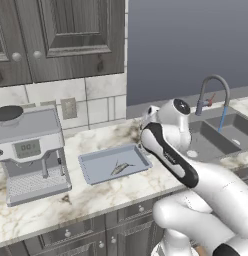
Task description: Take the fish out of the fridge, briefly rinse it in the sink, and place it on the tray next to the sink.
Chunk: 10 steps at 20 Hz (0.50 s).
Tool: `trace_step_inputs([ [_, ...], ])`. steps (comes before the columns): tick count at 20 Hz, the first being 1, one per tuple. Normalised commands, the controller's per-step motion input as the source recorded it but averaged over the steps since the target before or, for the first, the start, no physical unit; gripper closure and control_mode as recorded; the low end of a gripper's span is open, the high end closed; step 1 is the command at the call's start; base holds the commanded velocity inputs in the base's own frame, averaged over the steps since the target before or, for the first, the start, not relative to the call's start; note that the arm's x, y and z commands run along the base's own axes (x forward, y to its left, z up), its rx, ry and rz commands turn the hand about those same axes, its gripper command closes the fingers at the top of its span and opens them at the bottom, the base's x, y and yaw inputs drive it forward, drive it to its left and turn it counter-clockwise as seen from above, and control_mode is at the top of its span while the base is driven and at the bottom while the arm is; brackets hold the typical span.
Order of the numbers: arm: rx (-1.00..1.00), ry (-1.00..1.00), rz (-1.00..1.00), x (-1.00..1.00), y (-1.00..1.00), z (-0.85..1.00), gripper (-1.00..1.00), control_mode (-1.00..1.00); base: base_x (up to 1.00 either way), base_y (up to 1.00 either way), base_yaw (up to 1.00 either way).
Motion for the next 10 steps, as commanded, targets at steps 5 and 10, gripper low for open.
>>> trace_step_inputs([
  [5, 0.07, -0.44, -0.03, -0.98, -0.37, 1.00, -1.00, -1.00, 0.00, 0.00, 0.00],
  [10, -0.03, -0.45, 0.00, -0.69, -0.09, 1.00, -1.00, -1.00, 0.00, 0.00, 0.00],
])
